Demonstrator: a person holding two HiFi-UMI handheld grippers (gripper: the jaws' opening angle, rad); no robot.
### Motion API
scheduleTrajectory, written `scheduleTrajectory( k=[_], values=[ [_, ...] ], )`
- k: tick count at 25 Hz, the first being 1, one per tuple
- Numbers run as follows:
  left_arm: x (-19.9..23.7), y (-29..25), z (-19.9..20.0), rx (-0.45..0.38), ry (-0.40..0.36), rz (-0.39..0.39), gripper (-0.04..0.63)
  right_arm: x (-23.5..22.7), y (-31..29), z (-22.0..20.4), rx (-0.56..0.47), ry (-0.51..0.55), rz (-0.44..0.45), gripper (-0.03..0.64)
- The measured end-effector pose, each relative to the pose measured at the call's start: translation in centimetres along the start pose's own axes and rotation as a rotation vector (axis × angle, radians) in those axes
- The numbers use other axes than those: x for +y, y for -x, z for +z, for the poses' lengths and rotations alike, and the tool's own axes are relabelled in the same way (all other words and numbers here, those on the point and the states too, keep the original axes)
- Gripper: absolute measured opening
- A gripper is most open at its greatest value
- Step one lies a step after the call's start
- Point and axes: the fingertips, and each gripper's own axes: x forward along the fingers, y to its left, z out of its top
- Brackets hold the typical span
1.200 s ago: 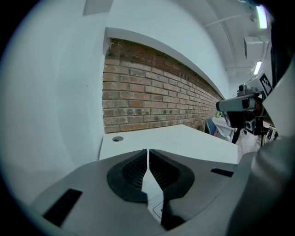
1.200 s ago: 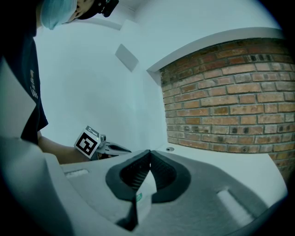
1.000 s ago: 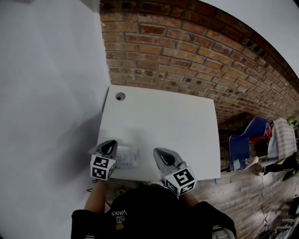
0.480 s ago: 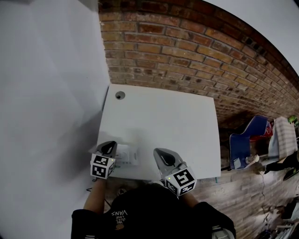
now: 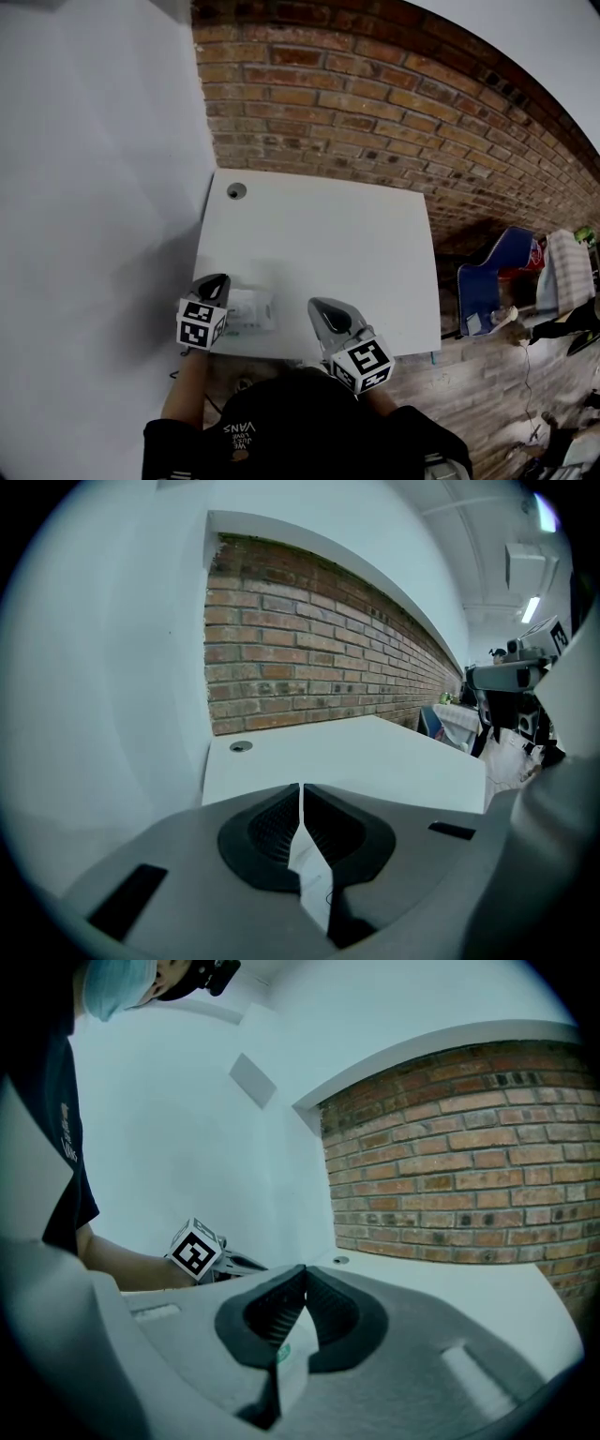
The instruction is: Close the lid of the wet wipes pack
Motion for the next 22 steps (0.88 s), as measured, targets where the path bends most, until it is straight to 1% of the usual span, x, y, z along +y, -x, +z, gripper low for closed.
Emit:
scheduleTrajectory(
  k=[7,15,22],
  values=[
    [-0.5,-0.4,-0.7,0.044,0.007,-0.028,0.017,-0.2,0.5,-0.1,-0.003,-0.003,-0.013,-0.002],
    [-1.4,0.2,-1.4,0.068,0.018,-0.058,0.017,0.5,0.6,0.0,-0.008,-0.007,-0.007,-0.003],
    [-2.7,1.2,-2.9,0.079,0.021,-0.081,0.017,1.7,0.5,-0.1,-0.012,-0.004,0.004,-0.002]
  ],
)
